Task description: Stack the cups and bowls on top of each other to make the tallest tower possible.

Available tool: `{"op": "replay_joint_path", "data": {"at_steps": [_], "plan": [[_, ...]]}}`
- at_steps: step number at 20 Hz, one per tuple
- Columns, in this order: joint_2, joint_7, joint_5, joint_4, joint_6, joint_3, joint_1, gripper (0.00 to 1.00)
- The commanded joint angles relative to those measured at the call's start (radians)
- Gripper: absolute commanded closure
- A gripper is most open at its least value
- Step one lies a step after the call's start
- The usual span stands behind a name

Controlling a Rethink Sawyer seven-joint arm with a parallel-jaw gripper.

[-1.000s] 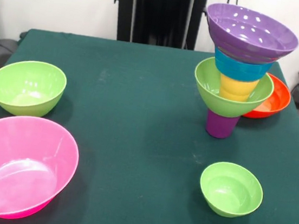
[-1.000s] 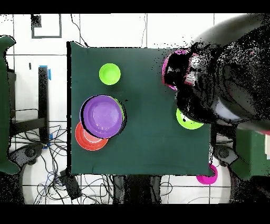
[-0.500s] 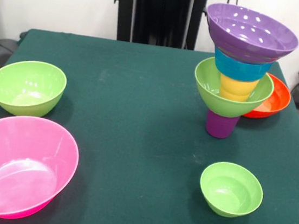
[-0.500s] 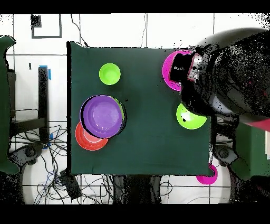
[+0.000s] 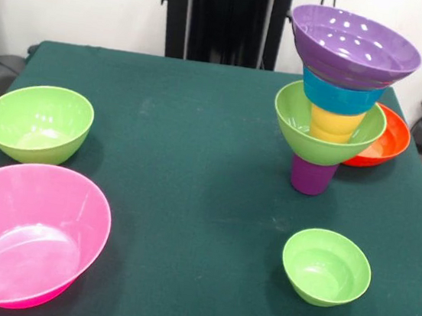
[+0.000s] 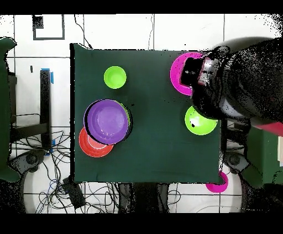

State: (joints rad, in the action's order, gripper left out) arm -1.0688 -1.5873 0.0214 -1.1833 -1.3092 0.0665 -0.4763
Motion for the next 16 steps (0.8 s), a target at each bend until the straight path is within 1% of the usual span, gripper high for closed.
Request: {"op": "replay_joint_path", "data": {"at_steps": [1, 16], "plan": [[0.068, 0.284, -0.087, -0.158, 0.056, 0.107, -0.011, 1.00], [0.077, 0.262, -0.097, -0.215, 0.135, 0.138, -0.038, 1.00]]}}
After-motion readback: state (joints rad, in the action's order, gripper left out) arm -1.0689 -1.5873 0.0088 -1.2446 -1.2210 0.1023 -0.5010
